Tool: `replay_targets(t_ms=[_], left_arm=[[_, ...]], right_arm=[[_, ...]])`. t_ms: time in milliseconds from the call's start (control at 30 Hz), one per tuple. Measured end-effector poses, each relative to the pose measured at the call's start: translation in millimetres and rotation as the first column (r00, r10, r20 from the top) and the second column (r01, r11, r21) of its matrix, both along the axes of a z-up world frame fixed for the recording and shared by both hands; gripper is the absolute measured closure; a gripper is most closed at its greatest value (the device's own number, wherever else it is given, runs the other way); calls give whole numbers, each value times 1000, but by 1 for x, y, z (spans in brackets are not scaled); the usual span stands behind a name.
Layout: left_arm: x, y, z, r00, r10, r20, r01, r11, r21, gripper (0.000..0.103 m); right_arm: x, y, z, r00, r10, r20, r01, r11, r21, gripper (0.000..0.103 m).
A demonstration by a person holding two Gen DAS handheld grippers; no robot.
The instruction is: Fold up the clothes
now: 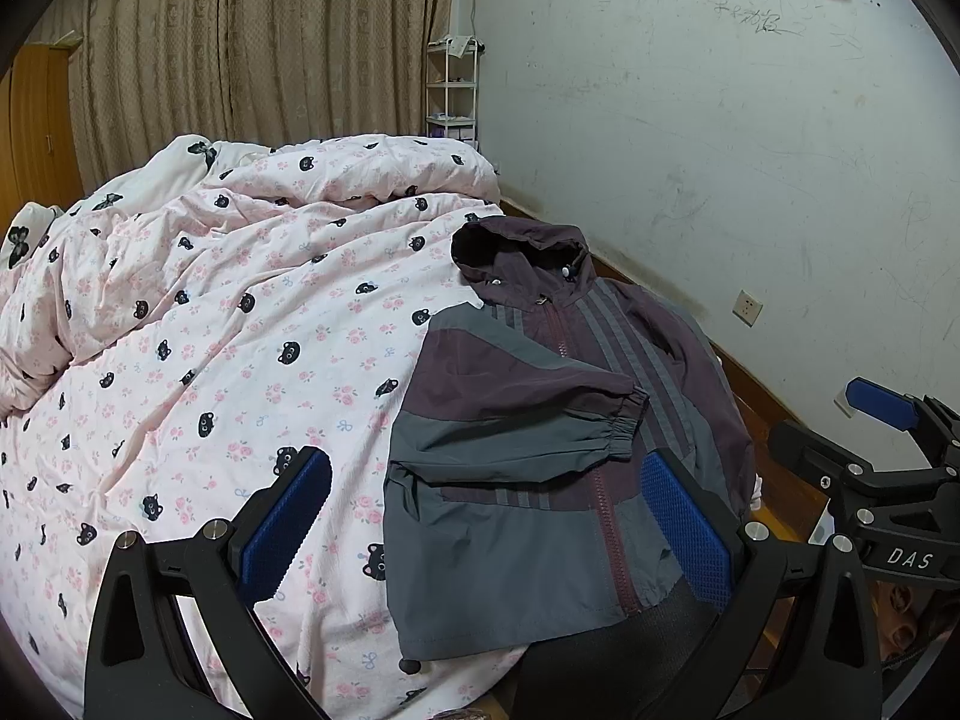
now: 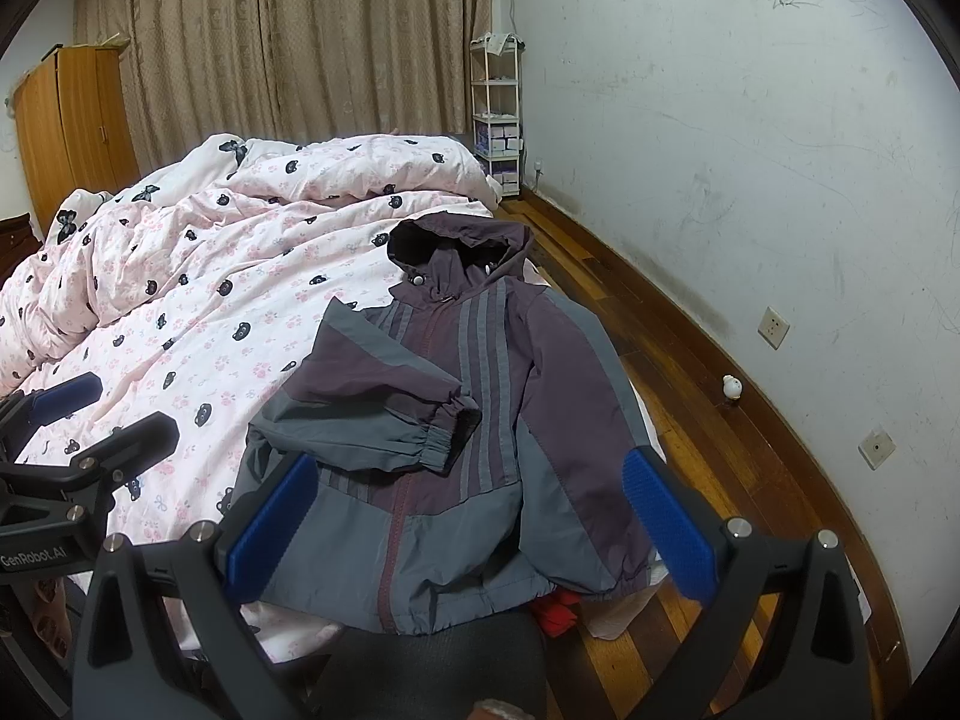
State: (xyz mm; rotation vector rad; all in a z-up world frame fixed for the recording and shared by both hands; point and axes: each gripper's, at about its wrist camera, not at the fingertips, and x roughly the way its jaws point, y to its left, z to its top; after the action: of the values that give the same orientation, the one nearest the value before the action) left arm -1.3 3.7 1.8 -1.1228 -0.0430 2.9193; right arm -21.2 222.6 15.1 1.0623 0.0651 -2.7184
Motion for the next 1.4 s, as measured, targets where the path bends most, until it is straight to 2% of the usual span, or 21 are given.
replay_targets(t_ms=[667,1400], left_arm=[[-3,-3,-2,1000,-4,3,4,1000,0,1],[-58,-1,-49,996,0,92,3,1000,-28,1]], right_arm=[[-5,-3,-2,1000,7,8,-7,1000,0,0],[-39,7,-43,996,1,87,1,1000,-22,0]])
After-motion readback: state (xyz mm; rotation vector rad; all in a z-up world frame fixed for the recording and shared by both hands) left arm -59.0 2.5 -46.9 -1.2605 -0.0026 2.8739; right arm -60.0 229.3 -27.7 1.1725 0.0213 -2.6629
